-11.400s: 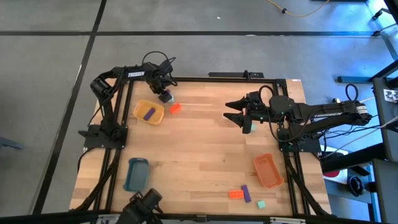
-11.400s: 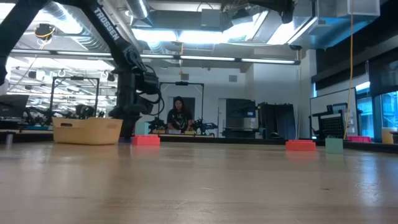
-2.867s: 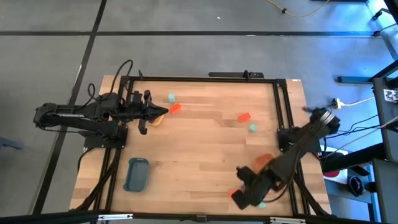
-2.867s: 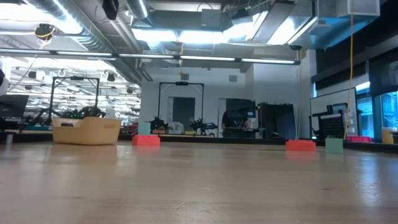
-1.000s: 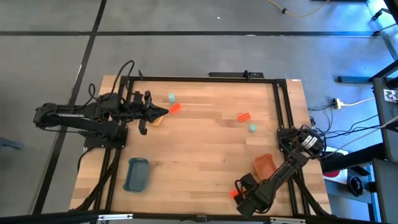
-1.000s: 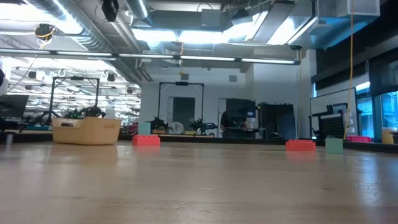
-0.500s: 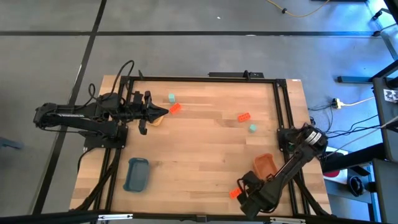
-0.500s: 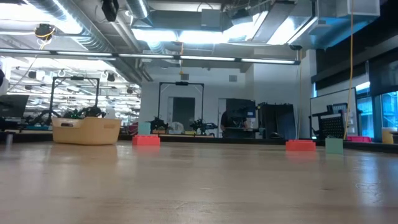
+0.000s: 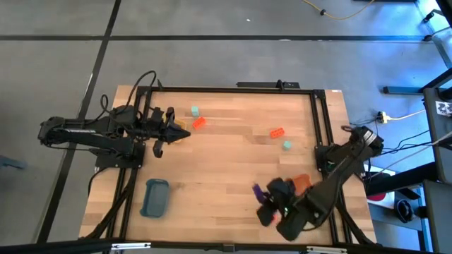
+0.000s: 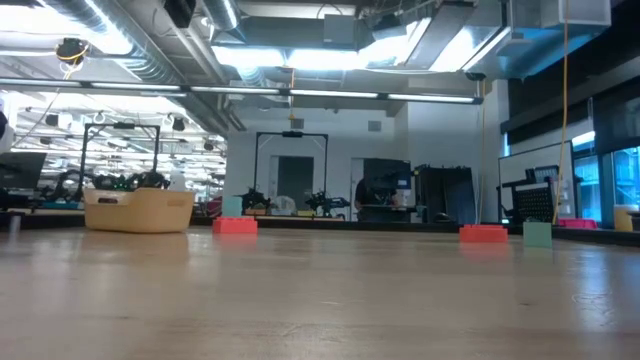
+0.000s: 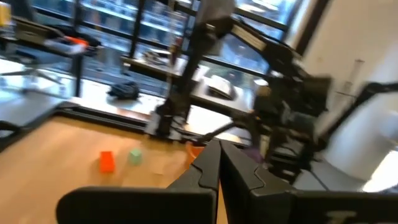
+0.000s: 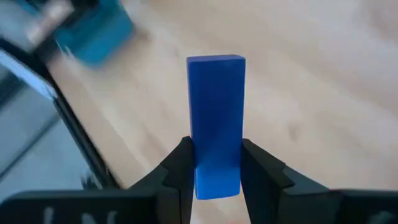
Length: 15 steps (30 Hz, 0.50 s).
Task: Sort & place blocks by color
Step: Put the violet wooden block into the yellow bin
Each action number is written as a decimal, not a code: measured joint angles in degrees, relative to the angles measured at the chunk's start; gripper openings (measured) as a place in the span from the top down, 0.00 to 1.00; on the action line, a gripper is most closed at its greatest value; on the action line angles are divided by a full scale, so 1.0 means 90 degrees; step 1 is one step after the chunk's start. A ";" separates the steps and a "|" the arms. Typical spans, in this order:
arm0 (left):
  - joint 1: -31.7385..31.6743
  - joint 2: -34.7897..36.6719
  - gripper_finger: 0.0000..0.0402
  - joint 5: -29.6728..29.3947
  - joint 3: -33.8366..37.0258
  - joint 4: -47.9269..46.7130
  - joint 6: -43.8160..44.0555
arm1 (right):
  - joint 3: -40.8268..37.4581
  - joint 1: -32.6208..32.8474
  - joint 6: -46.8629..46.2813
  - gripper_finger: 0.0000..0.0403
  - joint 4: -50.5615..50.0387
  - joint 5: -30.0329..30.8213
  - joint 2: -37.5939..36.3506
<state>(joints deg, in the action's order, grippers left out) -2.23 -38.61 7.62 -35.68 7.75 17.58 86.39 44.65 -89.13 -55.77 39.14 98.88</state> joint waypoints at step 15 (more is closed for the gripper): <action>-0.0001 0.0000 1.00 -0.0202 0.0000 0.0000 -0.0203 | -0.0970 -0.2879 0.6116 0.75 0.3783 -0.2888 -0.0106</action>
<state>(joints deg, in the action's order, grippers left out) -2.24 -38.61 5.80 -35.68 7.75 15.76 77.66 18.74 -34.08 -21.73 13.15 97.92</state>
